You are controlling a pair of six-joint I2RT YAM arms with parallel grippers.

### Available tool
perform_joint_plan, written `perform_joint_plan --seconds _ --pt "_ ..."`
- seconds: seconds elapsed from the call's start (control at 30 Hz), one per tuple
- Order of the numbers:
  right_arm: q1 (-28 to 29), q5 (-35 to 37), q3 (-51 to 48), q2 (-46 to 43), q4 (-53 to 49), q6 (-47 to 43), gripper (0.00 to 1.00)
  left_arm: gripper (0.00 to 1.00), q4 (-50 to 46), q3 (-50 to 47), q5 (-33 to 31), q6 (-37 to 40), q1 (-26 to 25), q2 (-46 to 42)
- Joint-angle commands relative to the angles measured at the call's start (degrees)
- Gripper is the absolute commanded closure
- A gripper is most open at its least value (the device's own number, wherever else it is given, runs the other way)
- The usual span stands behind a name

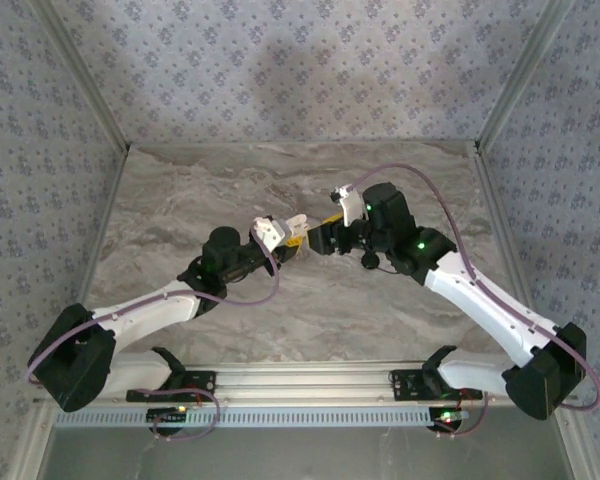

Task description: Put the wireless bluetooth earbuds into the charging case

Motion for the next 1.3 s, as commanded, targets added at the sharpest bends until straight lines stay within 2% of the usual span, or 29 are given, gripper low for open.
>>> perform_joint_plan --seconds 0.0,0.23,0.4,1.27 --pt "-0.1 -0.3 4.0 0.2 -3.6 1.3 0.45 0.89 -0.2 1.2 0.0 0.9 -0.1 -1.5" --pt "0.6 -2.6 14.6 5.8 -14.1 10.1 0.54 0.89 -1.2 1.0 0.0 1.2 0.0 -1.5" --pt "2.2 -3.6 15.9 8.0 -13.0 12.8 0.6 0.89 -1.6 1.0 0.1 1.1 0.0 -1.8" --pt "2.8 -8.0 16.9 16.5 -9.1 12.5 0.58 0.89 0.3 1.6 1.4 -1.1 -0.1 -1.5"
